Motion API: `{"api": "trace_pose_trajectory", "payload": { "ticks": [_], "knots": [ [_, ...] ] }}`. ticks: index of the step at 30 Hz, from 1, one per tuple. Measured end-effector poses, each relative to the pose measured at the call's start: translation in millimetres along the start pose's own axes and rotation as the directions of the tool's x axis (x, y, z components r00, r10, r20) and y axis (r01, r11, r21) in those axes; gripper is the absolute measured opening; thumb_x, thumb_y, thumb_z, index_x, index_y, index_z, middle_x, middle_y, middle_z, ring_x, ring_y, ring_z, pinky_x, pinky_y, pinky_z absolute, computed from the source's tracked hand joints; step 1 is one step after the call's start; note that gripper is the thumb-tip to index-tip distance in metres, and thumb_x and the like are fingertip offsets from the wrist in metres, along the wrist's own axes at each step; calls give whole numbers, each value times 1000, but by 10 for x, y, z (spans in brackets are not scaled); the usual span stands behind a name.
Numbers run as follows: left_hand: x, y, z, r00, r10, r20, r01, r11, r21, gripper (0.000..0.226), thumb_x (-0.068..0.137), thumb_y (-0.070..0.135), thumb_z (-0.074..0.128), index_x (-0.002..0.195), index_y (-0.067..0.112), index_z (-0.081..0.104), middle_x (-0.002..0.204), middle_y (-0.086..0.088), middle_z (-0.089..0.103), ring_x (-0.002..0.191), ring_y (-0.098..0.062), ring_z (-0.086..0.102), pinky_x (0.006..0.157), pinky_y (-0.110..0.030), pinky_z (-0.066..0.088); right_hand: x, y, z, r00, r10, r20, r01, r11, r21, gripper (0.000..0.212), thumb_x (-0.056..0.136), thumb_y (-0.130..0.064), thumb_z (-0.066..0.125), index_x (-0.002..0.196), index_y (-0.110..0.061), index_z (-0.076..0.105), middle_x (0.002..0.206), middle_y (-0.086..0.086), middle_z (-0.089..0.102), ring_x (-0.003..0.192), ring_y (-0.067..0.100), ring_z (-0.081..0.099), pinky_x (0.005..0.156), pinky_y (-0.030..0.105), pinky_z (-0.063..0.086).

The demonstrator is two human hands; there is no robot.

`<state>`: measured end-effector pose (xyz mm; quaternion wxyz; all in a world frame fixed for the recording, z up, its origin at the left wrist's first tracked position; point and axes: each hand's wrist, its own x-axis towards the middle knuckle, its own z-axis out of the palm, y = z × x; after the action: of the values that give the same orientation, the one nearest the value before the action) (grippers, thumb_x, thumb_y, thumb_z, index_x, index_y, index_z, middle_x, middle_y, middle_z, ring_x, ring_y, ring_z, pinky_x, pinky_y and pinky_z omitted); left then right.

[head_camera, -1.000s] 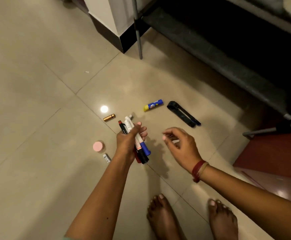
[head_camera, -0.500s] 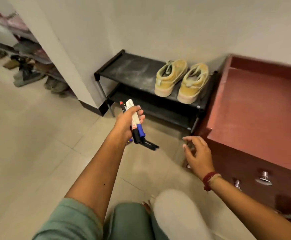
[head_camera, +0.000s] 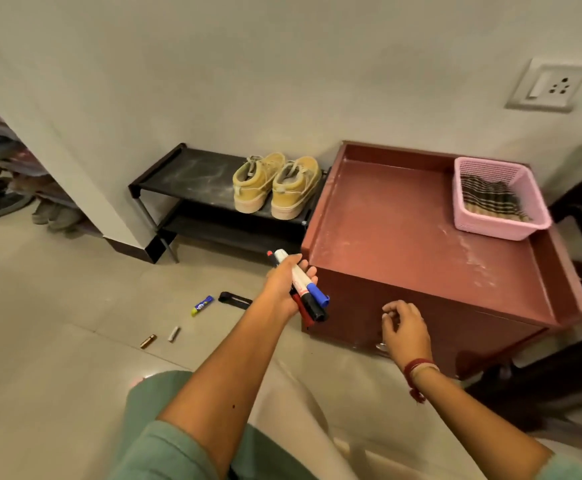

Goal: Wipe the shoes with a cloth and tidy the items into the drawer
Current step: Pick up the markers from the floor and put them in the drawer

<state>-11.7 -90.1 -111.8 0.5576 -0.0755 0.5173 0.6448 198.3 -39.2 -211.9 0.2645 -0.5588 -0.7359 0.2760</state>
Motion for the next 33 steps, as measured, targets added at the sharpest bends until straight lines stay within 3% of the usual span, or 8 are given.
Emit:
{"api": "trace_pose_trajectory", "payload": {
  "ticks": [5, 10, 16, 18, 23, 27, 33],
  "knots": [
    [168, 68, -273, 995, 87, -50, -87, 996, 14, 11, 95, 16, 55, 88, 8, 57, 81, -2, 61, 70, -14, 63, 54, -27, 51, -128, 80, 111, 998, -53, -25, 56, 993, 103, 14, 88, -7, 53, 90, -19, 58, 83, -14, 48, 101, 29, 55, 75, 42, 50],
    [494, 605, -948, 954, 218, -207, -218, 976, 19, 15, 95, 15, 54, 81, 10, 54, 77, -1, 57, 62, -13, 62, 59, -27, 50, -183, -104, 644, 964, -259, 65, 246, 957, 156, 16, 88, -4, 54, 96, -18, 58, 92, -10, 50, 83, 14, 55, 72, 30, 47],
    [1001, 933, -1856, 910, 195, -367, -178, 981, 78, 7, 94, 11, 54, 89, 6, 52, 76, -5, 57, 50, -15, 65, 48, -25, 51, -90, -364, 1712, 881, -382, 278, 333, 920, 206, 17, 89, -9, 51, 101, -21, 57, 97, -13, 49, 88, -3, 45, 76, 10, 37],
    [1195, 926, -2097, 902, 166, -398, -132, 985, 112, 7, 94, 10, 54, 88, 6, 52, 72, -5, 59, 50, -16, 64, 51, -28, 51, 29, -430, 2129, 863, -398, 311, 331, 911, 247, 20, 89, -7, 51, 102, -21, 57, 98, -13, 49, 89, -1, 48, 77, 11, 40],
    [1777, 738, -2618, 900, 64, -431, -11, 992, 124, 3, 93, 8, 54, 93, 5, 53, 72, -6, 60, 53, -17, 63, 51, -26, 52, 516, -405, 3183, 877, -320, 358, 256, 942, 215, 21, 88, -7, 50, 105, -16, 57, 102, -1, 55, 89, 13, 54, 77, 30, 50],
    [2153, 531, -2851, 888, -14, -459, 52, 996, 71, 3, 93, 9, 55, 96, 8, 56, 75, -7, 62, 61, -21, 64, 55, -30, 54, 869, -231, 3943, 875, -202, 440, 184, 979, 84, 19, 88, -10, 55, 107, -9, 58, 105, 11, 58, 92, 27, 57, 84, 41, 50],
    [2429, 367, -3024, 880, -72, -470, 95, 995, 25, 18, 93, 11, 57, 111, 10, 54, 75, -6, 66, 65, -21, 68, 56, -30, 56, 1112, -122, 4711, 812, -68, 579, 271, 923, -272, 42, 95, -23, 48, 134, -13, 42, 130, 12, 46, 117, 31, 45, 99, 38, 37]
  ]
}}
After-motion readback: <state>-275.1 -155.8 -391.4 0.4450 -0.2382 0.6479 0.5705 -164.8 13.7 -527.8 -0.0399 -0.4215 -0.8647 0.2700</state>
